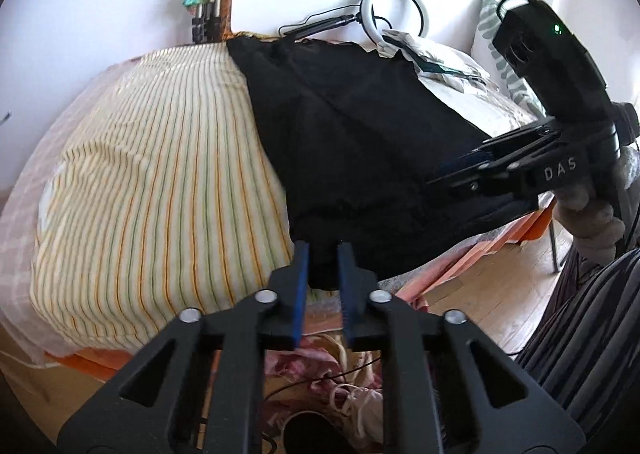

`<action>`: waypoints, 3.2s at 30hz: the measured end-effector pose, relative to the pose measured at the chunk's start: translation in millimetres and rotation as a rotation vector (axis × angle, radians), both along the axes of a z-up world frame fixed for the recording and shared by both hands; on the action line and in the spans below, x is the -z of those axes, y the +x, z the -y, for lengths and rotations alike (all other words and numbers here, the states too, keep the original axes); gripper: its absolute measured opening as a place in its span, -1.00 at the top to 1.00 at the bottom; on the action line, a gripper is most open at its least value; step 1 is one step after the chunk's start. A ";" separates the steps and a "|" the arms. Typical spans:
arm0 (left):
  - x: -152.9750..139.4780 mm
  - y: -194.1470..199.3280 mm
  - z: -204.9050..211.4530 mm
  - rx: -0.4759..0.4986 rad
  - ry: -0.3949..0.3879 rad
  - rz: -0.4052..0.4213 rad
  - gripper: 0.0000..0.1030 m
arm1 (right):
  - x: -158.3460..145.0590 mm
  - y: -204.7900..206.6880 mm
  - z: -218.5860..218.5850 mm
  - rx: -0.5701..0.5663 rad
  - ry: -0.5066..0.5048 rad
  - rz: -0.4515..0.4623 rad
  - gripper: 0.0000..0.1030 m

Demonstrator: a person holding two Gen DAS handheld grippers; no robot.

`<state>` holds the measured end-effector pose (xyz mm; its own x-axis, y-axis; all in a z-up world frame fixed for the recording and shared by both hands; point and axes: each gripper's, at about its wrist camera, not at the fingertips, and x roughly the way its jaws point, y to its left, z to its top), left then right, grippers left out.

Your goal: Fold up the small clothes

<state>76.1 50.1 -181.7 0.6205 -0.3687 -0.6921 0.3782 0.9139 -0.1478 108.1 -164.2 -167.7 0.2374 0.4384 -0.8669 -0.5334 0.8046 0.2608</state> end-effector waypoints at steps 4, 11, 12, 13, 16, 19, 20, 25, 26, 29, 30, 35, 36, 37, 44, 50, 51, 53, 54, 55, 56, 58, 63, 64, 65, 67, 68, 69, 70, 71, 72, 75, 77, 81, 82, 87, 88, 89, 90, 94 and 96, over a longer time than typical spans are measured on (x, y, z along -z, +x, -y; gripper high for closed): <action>-8.7 -3.5 8.4 0.007 0.054 0.034 0.96 | 4.5 -4.9 -5.5 -0.048 -0.008 -0.001 0.90; -24.5 -16.9 15.0 0.046 0.156 0.099 0.97 | 3.3 12.1 31.7 0.050 0.289 -0.158 0.97; -17.7 -14.6 13.8 0.051 0.154 0.073 0.97 | 7.8 15.0 39.0 0.072 0.319 -0.190 0.97; -13.1 -13.6 12.4 0.052 0.155 0.053 0.97 | 13.7 16.8 43.2 0.083 0.318 -0.212 0.97; 1.3 -11.4 9.4 0.064 0.152 -0.010 0.97 | 19.4 14.4 43.2 0.077 0.244 -0.187 0.97; -1.2 -15.4 2.6 0.041 0.167 -0.015 0.97 | 4.6 7.6 42.6 0.028 0.239 -0.130 0.92; -5.8 -16.5 -2.3 0.024 0.174 -0.004 0.97 | -1.6 4.5 42.7 0.017 0.223 -0.104 0.92; -43.3 -10.1 -33.8 -0.080 0.155 0.057 0.97 | -20.2 -2.8 60.9 0.037 0.213 -0.002 0.84; -55.6 -7.2 -39.8 -0.103 0.150 0.078 0.97 | -21.4 -3.3 63.4 0.048 0.217 0.008 0.83; -88.2 2.3 -49.0 -0.117 0.131 0.121 0.97 | -31.1 -10.8 78.7 0.098 0.222 0.065 0.56; -100.1 5.3 -48.6 -0.111 0.128 0.139 0.97 | -36.3 -12.4 86.7 0.117 0.230 0.086 0.43; -141.6 16.9 -28.5 -0.078 0.183 0.208 0.67 | -57.7 -18.4 119.6 0.216 0.266 0.155 0.33; -148.1 18.1 -19.8 -0.066 0.184 0.224 0.61 | -60.4 -17.9 127.2 0.241 0.273 0.166 0.28; -151.7 18.9 -9.8 -0.051 0.179 0.231 0.61 | -63.4 -16.8 137.0 0.268 0.280 0.177 0.25; -118.3 6.3 87.6 0.124 0.128 0.200 0.61 | -71.2 -1.7 194.2 0.397 0.310 0.213 0.19; -70.1 -22.0 173.1 0.244 0.080 0.128 0.56 | -62.5 24.6 237.9 0.480 0.332 0.190 0.17; -62.3 -26.1 188.7 0.276 0.076 0.113 0.39 | -60.9 30.2 243.3 0.487 0.331 0.188 0.17; -48.8 -32.7 216.3 0.331 0.096 0.116 0.17 | -55.9 41.5 254.2 0.506 0.319 0.183 0.17; -43.0 -36.5 228.2 0.358 0.117 0.125 0.16 | -54.0 44.8 257.6 0.510 0.316 0.179 0.17; -38.9 -39.3 236.6 0.376 0.138 0.133 0.16 | -52.5 47.2 261.2 0.512 0.317 0.174 0.17; -32.2 -42.8 250.1 0.405 0.177 0.150 0.15 | -50.0 50.4 266.0 0.514 0.322 0.168 0.17; -22.6 -48.0 267.0 0.447 0.236 0.179 0.08 | -42.2 57.9 275.0 0.531 0.343 0.142 0.17; 0.0 -51.6 291.0 0.496 0.362 0.240 -0.18 | -33.7 78.7 288.7 0.548 0.400 0.095 0.16; 3.2 -49.8 293.4 0.493 0.382 0.249 -0.18 | -32.7 84.1 289.7 0.553 0.411 0.088 0.16; 6.5 -47.5 296.5 0.483 0.406 0.260 -0.18 | -31.2 89.9 290.3 0.559 0.419 0.080 0.16; 11.4 -45.0 299.9 0.466 0.431 0.271 -0.18 | -27.8 103.1 289.8 0.565 0.432 0.066 0.16; 12.7 -42.4 300.2 0.454 0.437 0.273 -0.12 | -25.8 109.5 288.4 0.568 0.436 0.058 0.16; 12.3 -39.5 299.0 0.444 0.426 0.266 0.12 | -23.2 116.8 286.8 0.574 0.438 0.049 0.16; 11.4 -37.4 297.0 0.441 0.410 0.256 0.31 | -20.4 123.7 284.9 0.579 0.440 0.040 0.16; 8.6 -32.9 293.2 0.432 0.373 0.227 0.67 | -18.0 130.0 282.9 0.585 0.442 0.032 0.16; 5.5 -29.0 290.1 0.423 0.339 0.213 0.83 | -15.2 137.4 280.9 0.594 0.447 0.022 0.16; -7.6 -20.3 278.1 0.402 0.229 0.161 0.91 | -8.2 159.3 273.2 0.608 0.466 -0.009 0.16; -19.6 -14.4 266.3 0.376 0.138 0.129 0.93 | -4.5 172.8 268.6 0.626 0.471 -0.019 0.16; -34.7 -10.0 250.6 0.347 0.040 0.099 0.95 | 8.1 201.7 260.7 0.687 0.482 -0.054 0.16; -36.5 -9.4 247.7 0.342 0.029 0.096 0.95 | 9.9 205.6 259.3 0.697 0.485 -0.060 0.16; -41.0 -3.0 227.3 0.295 -0.082 0.033 0.95 | 12.4 225.4 252.0 0.729 0.458 -0.030 0.16; -40.9 -1.1 224.7 0.283 -0.097 0.023 0.95 | 11.7 228.5 250.7 0.728 0.445 -0.021 0.16; -39.6 1.4 220.9 0.266 -0.119 0.010 0.95 | 11.2 230.9 249.4 0.727 0.437 -0.014 0.16; -38.3 3.1 218.5 0.252 -0.134 0.000 0.95 | 10.8 233.6 248.4 0.728 0.432 -0.006 0.23; -35.0 5.6 209.6 0.199 -0.189 -0.032 0.95 | 13.5 244.1 244.4 0.739 0.411 -0.010 0.87; -34.8 4.1 204.7 0.182 -0.207 -0.037 0.95 | 7.9 247.0 237.8 0.730 0.398 0.015 0.92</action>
<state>80.3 -154.6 -146.9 0.5069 -0.6079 -0.6111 0.5243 0.7802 -0.3411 355.2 -402.0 -175.6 0.5916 0.4427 -0.6738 0.0815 0.7986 0.5963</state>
